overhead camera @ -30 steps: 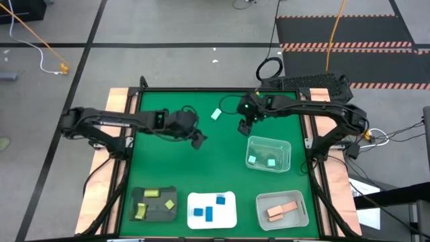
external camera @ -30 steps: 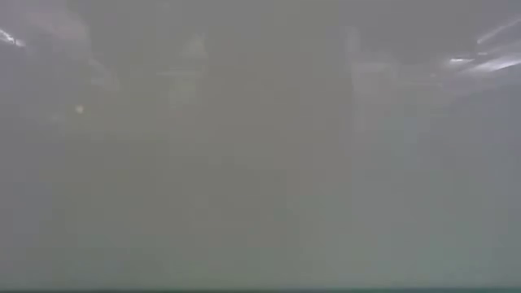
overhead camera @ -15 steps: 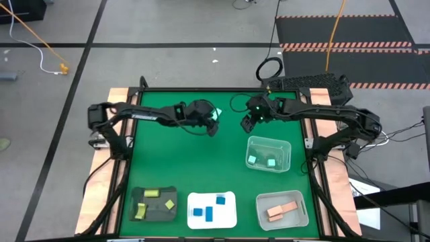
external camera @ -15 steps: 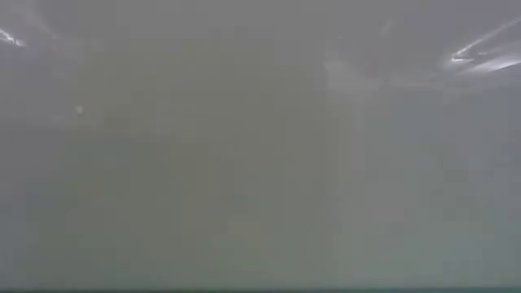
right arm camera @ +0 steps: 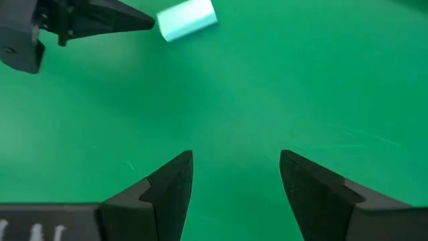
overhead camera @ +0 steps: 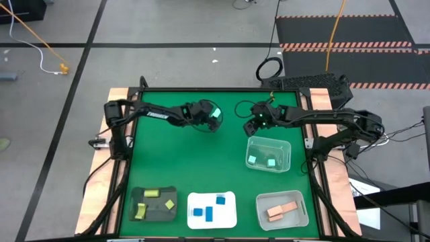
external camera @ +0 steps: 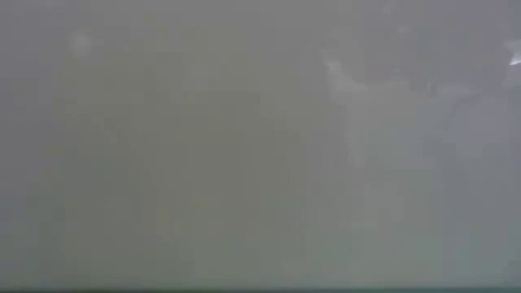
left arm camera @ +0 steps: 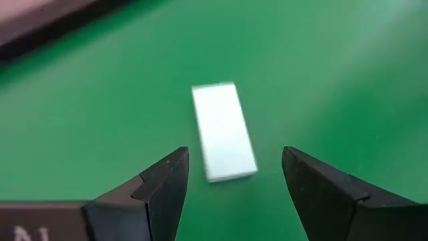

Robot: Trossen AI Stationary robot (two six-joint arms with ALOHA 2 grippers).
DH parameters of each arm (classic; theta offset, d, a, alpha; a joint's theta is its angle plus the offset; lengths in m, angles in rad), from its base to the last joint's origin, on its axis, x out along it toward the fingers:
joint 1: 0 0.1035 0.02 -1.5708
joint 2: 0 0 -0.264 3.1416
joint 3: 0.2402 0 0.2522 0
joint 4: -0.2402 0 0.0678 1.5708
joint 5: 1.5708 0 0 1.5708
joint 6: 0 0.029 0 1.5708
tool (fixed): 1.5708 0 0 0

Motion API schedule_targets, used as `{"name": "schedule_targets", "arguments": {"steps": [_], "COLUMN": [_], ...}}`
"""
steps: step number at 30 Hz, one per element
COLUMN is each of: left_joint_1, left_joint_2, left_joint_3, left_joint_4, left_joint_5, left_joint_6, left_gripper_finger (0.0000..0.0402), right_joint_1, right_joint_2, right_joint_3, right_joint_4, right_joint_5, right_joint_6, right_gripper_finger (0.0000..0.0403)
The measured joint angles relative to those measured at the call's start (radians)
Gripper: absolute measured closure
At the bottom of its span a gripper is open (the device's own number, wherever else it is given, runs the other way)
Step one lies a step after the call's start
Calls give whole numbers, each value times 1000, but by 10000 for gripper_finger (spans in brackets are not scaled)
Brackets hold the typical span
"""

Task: Sort & place blocks by color
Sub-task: Put the light blue block into the transparent bin

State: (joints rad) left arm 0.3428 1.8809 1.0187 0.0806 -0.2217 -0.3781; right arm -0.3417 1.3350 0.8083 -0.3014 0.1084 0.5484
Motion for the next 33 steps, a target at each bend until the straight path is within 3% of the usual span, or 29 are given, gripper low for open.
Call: {"name": "schedule_targets", "arguments": {"steps": [8,21,30,33], "left_joint_1": [-1,-1,2,9], "left_joint_2": [83,157,157,157], "left_joint_3": [0,3,4,3], "left_joint_4": [83,164,103,99], "left_joint_5": [-27,-98,-56,-17], "left_joint_6": [-76,-75,22,-21], "left_gripper_finger": [160,165,271,271], "right_joint_1": [-34,-72,-73,-73], "right_joint_2": [0,0,0,0], "right_joint_3": [-17,-17,-17,-17], "right_joint_4": [1,6,6,6], "right_joint_5": [0,-4,-4,-4], "right_joint_6": [-131,-306,-300,-293], "right_gripper_finger": [188,188,188,188]}}
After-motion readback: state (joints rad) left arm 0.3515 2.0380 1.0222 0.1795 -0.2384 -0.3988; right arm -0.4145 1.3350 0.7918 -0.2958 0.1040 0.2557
